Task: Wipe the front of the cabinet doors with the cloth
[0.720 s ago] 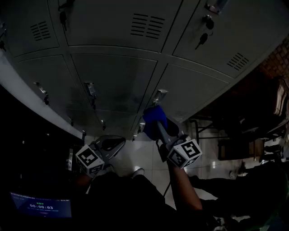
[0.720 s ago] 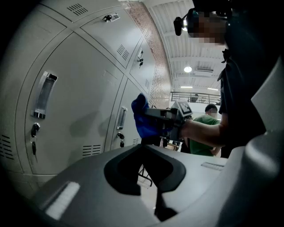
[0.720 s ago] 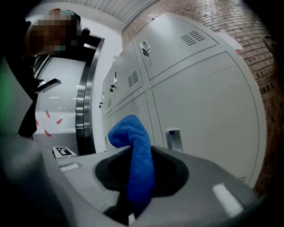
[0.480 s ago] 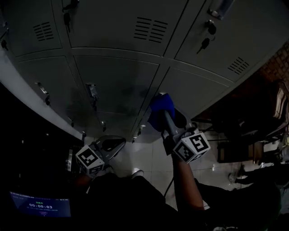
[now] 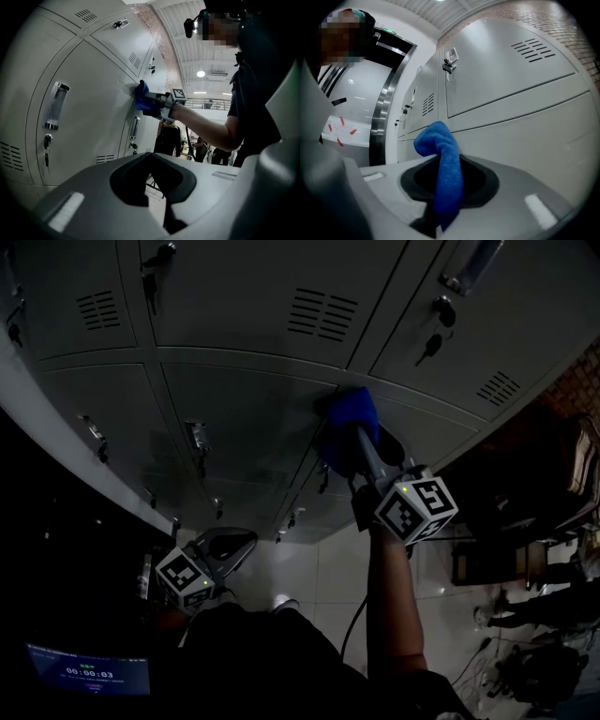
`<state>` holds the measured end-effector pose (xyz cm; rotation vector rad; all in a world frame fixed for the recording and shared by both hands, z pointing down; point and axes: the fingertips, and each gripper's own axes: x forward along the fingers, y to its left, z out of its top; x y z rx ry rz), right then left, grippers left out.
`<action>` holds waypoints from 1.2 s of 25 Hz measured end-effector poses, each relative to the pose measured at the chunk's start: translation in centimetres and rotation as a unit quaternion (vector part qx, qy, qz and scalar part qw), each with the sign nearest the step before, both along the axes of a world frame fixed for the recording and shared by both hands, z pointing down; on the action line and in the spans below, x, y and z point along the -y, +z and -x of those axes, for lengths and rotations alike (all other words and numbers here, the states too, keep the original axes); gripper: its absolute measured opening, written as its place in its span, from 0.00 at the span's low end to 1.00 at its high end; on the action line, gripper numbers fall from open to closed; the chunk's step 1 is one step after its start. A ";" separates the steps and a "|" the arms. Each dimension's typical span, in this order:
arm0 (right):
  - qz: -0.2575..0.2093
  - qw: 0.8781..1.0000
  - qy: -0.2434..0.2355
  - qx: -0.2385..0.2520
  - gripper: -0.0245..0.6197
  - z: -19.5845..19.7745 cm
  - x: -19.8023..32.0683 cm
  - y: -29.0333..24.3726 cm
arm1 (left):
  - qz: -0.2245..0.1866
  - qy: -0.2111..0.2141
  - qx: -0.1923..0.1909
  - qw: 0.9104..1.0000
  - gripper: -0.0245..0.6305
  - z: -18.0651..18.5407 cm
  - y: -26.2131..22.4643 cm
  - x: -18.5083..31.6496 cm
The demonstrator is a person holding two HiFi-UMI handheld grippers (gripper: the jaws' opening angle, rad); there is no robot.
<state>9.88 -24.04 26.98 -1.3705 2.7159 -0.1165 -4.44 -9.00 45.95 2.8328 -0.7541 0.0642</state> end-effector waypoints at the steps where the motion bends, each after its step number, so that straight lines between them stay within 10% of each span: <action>1: 0.001 1.000 0.000 -0.004 0.17 0.1 0.3 0.0 | -0.001 -0.001 -0.001 1.000 0.04 0.1 0.0 0.0; 30: 0.017 0.988 0.152 -0.013 0.17 -18.8 -0.5 0.7 | 0.003 0.049 -0.002 0.999 0.04 -6.6 0.5 0.1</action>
